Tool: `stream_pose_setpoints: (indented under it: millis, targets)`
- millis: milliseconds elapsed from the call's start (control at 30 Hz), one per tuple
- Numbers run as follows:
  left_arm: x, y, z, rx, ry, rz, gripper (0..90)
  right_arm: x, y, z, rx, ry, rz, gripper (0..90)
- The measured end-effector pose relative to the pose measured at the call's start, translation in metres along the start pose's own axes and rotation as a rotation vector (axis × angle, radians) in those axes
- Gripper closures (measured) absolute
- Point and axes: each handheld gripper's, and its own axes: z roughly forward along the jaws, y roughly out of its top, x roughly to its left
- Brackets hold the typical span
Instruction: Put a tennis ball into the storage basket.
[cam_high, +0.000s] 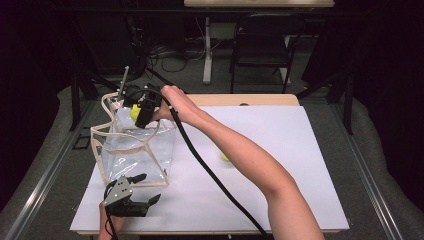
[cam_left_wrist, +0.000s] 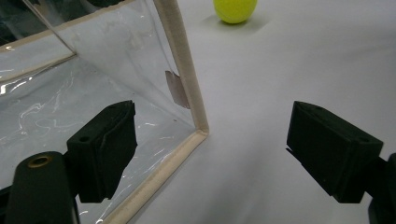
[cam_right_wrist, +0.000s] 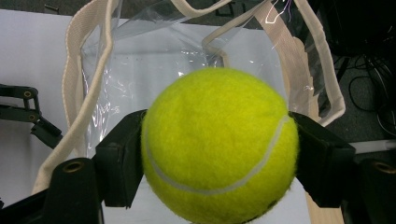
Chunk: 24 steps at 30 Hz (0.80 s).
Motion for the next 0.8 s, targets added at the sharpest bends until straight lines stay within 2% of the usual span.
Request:
stream_pose_setpoints:
  millis: [800]
  targets:
    - [0.0, 0.0, 0.0, 0.002, -0.001, 0.0, 15.8, 0.003, -0.004, 0.016, 0.055, 0.025, -0.001, 26.2]
